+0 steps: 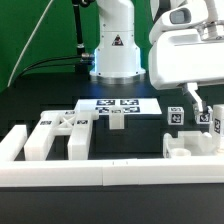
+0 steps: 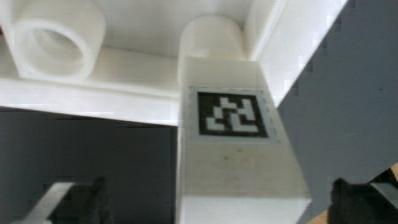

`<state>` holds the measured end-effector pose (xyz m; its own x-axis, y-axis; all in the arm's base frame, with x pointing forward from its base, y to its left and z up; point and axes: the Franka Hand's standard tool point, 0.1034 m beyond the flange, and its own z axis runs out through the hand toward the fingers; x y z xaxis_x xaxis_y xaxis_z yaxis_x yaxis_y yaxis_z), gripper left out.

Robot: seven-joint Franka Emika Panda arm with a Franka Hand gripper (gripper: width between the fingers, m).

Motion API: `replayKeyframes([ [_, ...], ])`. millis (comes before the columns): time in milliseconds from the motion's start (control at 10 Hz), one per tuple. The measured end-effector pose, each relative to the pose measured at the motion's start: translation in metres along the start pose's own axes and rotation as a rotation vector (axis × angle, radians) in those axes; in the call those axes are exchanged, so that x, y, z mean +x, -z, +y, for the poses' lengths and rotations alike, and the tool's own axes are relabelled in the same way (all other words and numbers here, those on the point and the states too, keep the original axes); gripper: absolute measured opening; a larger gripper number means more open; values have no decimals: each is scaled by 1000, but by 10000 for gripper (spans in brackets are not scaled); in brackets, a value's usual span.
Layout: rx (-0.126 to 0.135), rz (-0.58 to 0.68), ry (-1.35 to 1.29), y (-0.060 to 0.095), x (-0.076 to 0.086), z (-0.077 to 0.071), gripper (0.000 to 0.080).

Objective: Assemble chair

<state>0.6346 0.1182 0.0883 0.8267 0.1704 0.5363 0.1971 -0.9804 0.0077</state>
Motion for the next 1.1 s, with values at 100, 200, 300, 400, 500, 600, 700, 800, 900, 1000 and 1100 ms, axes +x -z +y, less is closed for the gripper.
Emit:
replayKeyframes([
  [100,0,0,0,0,0,0,640],
  [200,0,0,0,0,0,0,640],
  [300,0,0,0,0,0,0,648],
  [400,0,0,0,0,0,0,648],
  [500,0,-3,-1,0,0,0,649],
  [600,5,-40,-28,-1,3,0,649],
  [700,13,-85,-67,-2,8,-1,649],
  [800,13,-86,-72,-5,11,0,649],
  [900,21,-147,-77,-10,4,-2,649],
  [1000,37,-241,-85,-11,3,-7,649],
  [1100,44,-286,-87,-13,6,-6,649],
])
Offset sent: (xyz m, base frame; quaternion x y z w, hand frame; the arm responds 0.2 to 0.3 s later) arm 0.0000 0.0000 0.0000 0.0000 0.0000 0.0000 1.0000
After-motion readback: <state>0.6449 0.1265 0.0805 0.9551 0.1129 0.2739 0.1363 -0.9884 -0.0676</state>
